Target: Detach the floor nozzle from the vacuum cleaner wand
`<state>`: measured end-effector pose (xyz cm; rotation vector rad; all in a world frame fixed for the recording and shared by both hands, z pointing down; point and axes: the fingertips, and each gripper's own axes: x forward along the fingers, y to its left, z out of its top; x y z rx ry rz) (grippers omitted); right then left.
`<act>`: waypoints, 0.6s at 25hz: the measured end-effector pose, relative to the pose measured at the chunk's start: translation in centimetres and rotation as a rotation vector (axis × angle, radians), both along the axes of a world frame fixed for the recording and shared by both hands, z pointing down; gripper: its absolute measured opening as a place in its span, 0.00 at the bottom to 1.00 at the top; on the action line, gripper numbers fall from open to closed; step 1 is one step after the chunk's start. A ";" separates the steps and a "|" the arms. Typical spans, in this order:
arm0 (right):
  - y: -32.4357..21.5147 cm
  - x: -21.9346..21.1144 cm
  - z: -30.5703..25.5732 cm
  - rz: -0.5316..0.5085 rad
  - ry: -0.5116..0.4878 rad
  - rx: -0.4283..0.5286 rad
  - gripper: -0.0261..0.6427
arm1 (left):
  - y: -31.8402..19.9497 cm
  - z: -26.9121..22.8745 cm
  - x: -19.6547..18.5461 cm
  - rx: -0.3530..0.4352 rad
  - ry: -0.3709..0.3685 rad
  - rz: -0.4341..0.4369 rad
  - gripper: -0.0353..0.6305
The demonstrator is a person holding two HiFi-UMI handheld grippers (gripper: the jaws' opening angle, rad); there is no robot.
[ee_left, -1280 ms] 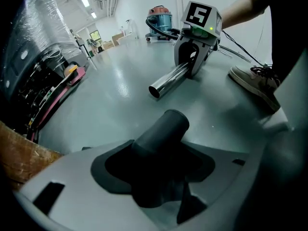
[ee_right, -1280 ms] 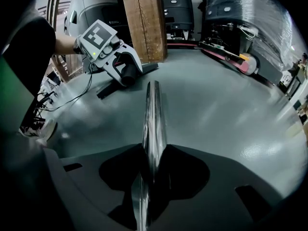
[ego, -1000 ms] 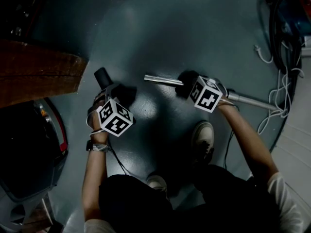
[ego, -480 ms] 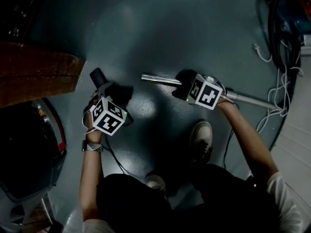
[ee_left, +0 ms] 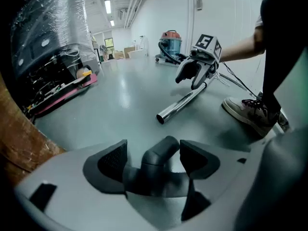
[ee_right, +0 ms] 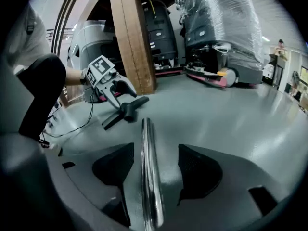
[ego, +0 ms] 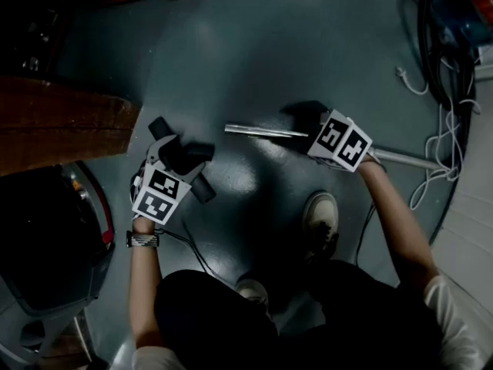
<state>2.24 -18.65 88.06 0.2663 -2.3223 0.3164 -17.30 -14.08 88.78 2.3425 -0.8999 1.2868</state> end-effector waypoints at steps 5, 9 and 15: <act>-2.3 0.7 -3.1 0.144 -0.100 0.063 0.47 | -2.2 -2.3 0.9 0.093 0.064 -0.063 0.49; -2.7 0.5 -5.9 0.161 -0.156 0.114 0.46 | -4.9 -4.8 1.5 0.225 0.154 -0.190 0.38; -4.6 1.1 -10.4 0.243 -0.224 0.228 0.35 | -7.8 -10.6 3.9 0.402 0.302 -0.246 0.19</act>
